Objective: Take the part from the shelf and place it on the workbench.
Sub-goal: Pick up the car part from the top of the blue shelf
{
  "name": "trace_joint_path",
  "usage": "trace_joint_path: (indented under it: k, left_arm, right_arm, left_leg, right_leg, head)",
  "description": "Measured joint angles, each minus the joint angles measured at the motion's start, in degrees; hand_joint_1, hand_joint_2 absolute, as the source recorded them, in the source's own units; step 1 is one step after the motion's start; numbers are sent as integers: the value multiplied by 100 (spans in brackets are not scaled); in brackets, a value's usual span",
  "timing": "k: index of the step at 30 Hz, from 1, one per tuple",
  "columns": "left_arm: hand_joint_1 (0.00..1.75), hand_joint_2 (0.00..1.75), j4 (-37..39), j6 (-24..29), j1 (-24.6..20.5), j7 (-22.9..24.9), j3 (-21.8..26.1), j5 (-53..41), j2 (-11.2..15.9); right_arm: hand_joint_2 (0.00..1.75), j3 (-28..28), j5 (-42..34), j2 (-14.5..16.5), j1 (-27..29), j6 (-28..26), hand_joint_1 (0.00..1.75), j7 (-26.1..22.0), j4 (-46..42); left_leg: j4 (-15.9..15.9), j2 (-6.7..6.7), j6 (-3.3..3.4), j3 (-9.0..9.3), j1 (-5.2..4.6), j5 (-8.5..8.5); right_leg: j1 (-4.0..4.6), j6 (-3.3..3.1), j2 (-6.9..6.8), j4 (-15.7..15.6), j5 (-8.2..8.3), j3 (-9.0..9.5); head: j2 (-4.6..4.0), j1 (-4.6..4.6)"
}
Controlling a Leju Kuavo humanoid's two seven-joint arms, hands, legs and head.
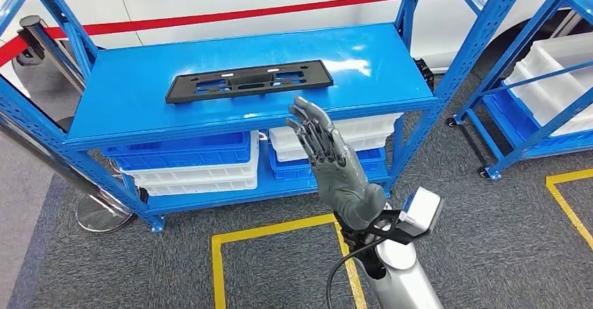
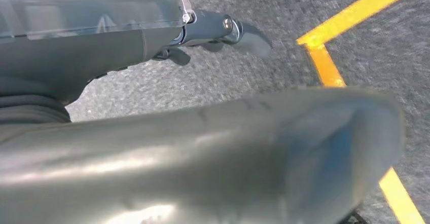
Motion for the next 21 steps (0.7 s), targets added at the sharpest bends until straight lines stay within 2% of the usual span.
trace_joint_path:
  k: [1,2,4,5,6,8,9,10,11,14,15,16,18,19,20,21]
  left_arm:
    - [0,0,1,27,-3,-12,10,-2,-3]
    - [0,0,2,48,-1,-30,22,-9,-5]
    - [0,0,2,77,13,-60,41,-25,-3]
    - [0,0,2,79,23,-64,48,-31,-3]
    - [0,0,2,79,30,-61,50,-31,-2]
    - [0,0,2,78,39,-47,54,-25,-1]
    - [0,0,4,74,41,-41,58,-17,-1]
    - [0,0,7,69,38,-36,62,-10,-2]
    - [0,0,9,65,36,-34,65,-3,-3]
    - [0,0,11,63,36,-31,68,-2,-2]
    - [0,0,11,68,35,-30,69,-4,-1]
    - [0,0,11,75,29,-30,69,-7,-2]
    - [0,0,11,88,18,-31,69,-13,-3]
    - [0,0,11,91,17,-31,69,-20,-3]
    - [0,0,11,94,20,-31,69,-28,-3]
    - [0,0,11,98,23,-31,69,-36,-4]
  right_arm:
    - [0,1,-4,5,7,-98,0,97,-1]
    - [0,0,-9,12,34,-223,0,205,1]
    - [0,-2,-22,23,122,-468,0,405,5]
    - [0,-3,-43,25,170,-518,0,459,7]
    - [0,-3,-76,25,202,-532,0,498,8]
    - [0,-4,-177,25,233,-541,0,581,9]
    - [0,-5,-225,25,237,-541,0,609,11]
    - [0,-6,-259,25,241,-541,0,631,12]
    - [0,-7,-275,25,244,-541,0,643,13]
    - [131,-8,-303,25,248,-542,0,660,11]
    - [131,-9,-329,25,246,-540,0,671,9]
    - [87,-11,-366,25,245,-540,0,693,8]
    - [0,-21,-453,22,258,-548,0,748,12]
    - [0,-29,-490,19,271,-556,0,776,19]
    - [0,-36,-520,15,284,-567,0,798,25]
    - [0,-42,-556,11,292,-582,0,821,31]
  left_leg:
    - [3,6,-48,23,-6,-35]
    - [342,19,-116,-145,5,-204]
    - [1205,49,-228,-620,45,-516]
    - [1586,60,-260,-889,67,-577]
    - [1536,64,-272,-941,78,-424]
    - [860,72,-279,-755,96,120]
    - [516,73,-271,-620,89,311]
    - [262,72,-242,-520,83,414]
    - [159,69,-206,-475,70,411]
    - [108,64,-83,-438,54,335]
    - [86,66,-46,-408,59,321]
    - [65,70,-12,-375,66,307]
    - [50,75,38,-336,56,276]
    - [50,76,55,-326,44,263]
    - [50,74,69,-314,30,250]
    - [50,70,77,-294,14,237]
  right_leg:
    - [4,-54,-8,-305,60,173]
    - [-4,-99,-21,-400,10,270]
    - [-42,-167,-30,-470,-55,445]
    - [-45,-175,-30,-470,-103,510]
    - [-50,-164,-21,-468,-144,556]
    - [-64,-117,-4,-459,-252,674]
    - [-58,-81,4,-445,-308,716]
    - [-49,-45,11,-434,-353,740]
    - [-40,-16,15,-430,-379,743]
    - [-52,61,15,-445,-433,765]
    - [-60,86,7,-353,-499,739]
    - [-63,109,-1,-132,-617,639]
    - [-63,128,-15,626,-923,216]
    - [-61,129,-15,1004,-1026,-31]
    - [-60,119,-15,1226,-1026,-212]
    - [-53,98,-15,1245,-910,-297]
  head:
    - [0,1]
    - [1,-13]
    - [0,-38]
    - [1,-52]
    - [0,-52]
    - [0,-52]
    - [-1,-54]
    - [0,-56]
    - [0,-54]
    - [1,-42]
    - [1,-38]
    - [1,-35]
    - [1,-30]
    - [0,-30]
    - [0,-31]
    - [-1,-31]
